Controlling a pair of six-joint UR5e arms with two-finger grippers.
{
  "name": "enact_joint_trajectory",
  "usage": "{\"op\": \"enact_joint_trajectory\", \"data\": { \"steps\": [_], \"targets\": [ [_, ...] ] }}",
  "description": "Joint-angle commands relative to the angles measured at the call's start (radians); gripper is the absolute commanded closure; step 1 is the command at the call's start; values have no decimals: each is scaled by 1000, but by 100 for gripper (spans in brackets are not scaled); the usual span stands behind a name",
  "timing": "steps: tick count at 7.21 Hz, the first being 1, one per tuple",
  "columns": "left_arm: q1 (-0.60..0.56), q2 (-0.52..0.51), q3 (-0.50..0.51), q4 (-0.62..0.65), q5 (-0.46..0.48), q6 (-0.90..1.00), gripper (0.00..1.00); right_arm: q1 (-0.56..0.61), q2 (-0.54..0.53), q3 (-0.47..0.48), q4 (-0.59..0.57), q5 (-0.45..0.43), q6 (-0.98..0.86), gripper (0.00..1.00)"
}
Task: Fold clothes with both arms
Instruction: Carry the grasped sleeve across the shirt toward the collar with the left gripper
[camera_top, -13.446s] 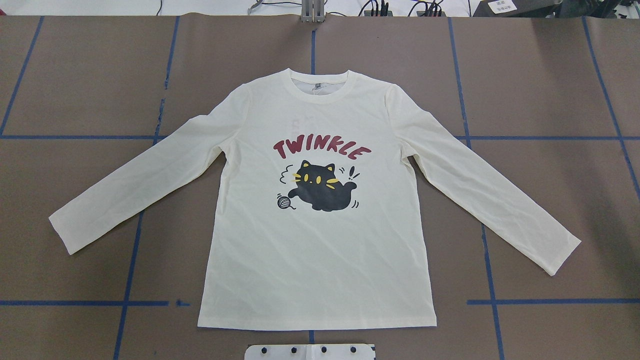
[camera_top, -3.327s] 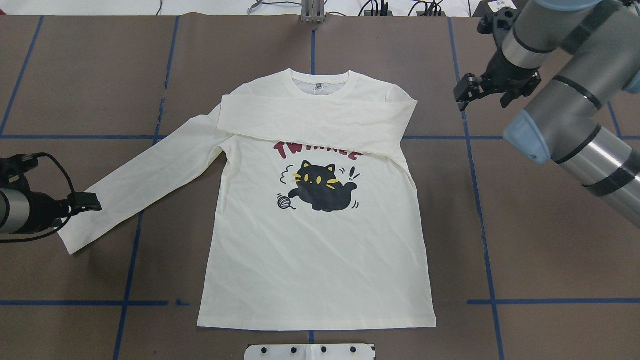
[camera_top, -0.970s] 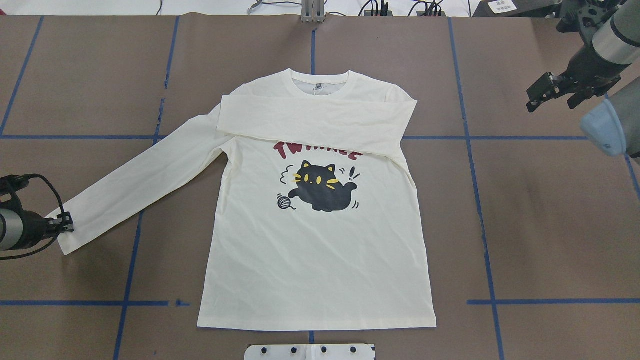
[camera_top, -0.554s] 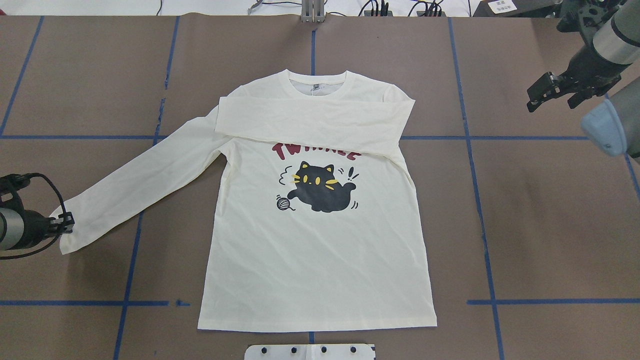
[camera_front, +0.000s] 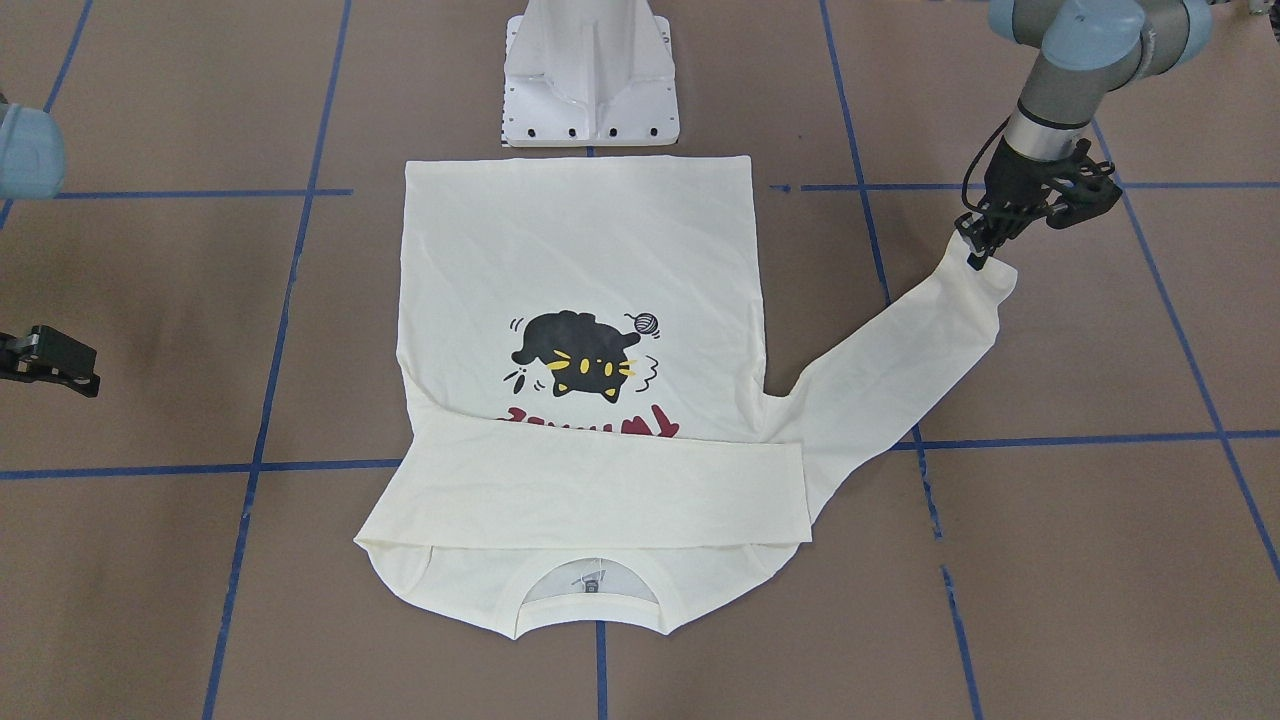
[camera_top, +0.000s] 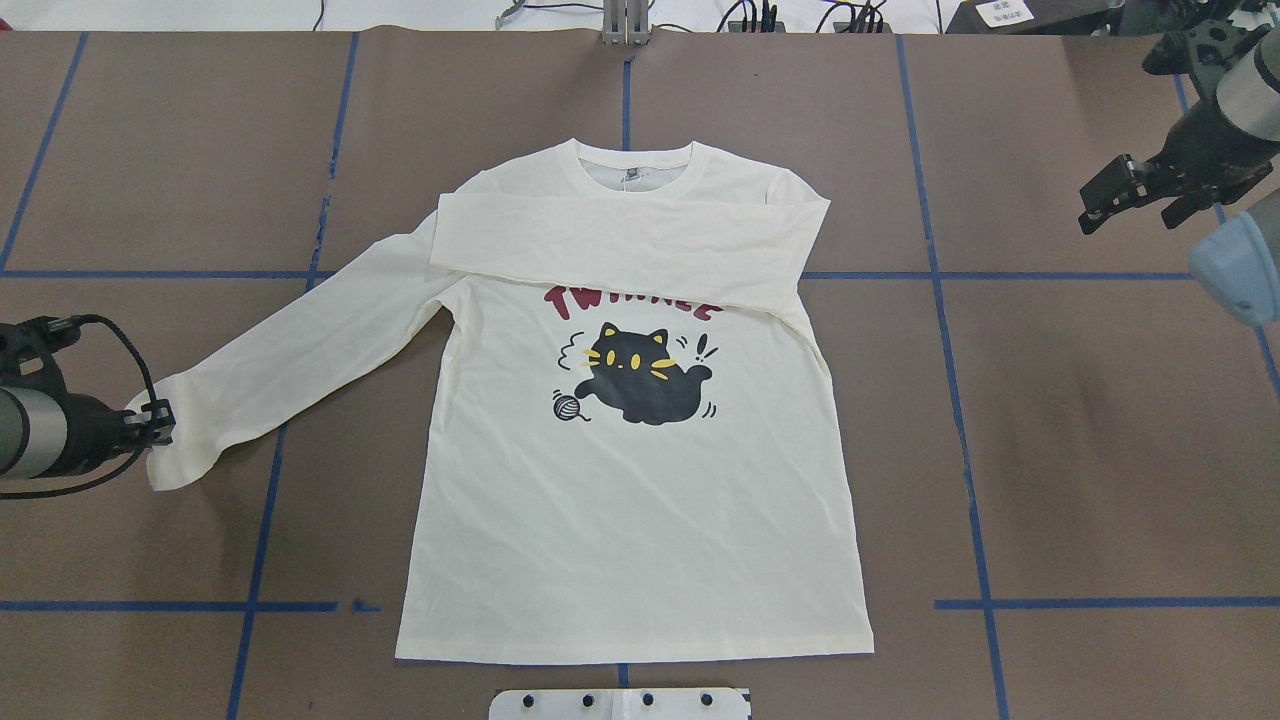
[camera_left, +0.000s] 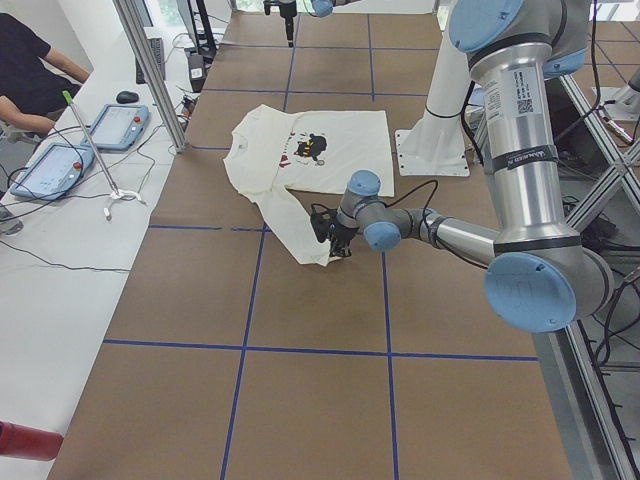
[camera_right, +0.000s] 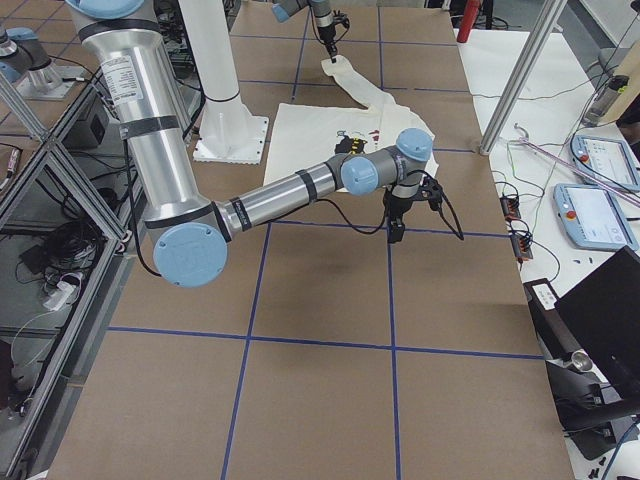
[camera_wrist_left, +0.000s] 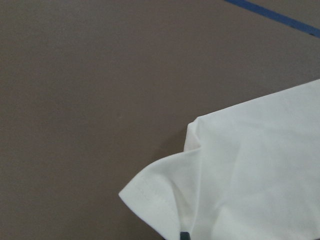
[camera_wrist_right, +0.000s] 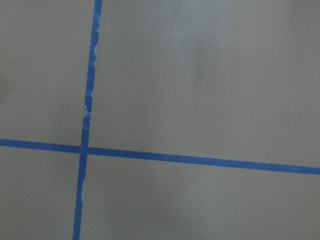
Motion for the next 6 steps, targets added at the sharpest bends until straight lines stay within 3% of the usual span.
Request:
{"op": "enact_joint_trajectory", "data": {
  "steps": [1, 3, 6],
  "targets": [
    [-59, -246, -18, 288, 3, 49, 100, 16, -59, 13, 33, -4, -1, 0],
    [-98, -469, 4, 464, 0, 72, 100, 33, -128, 8, 105, -5, -1, 0],
    [-128, -788, 226, 455, -46, 62, 100, 58, -198, 8, 160, -8, 1, 0]
  ]
}}
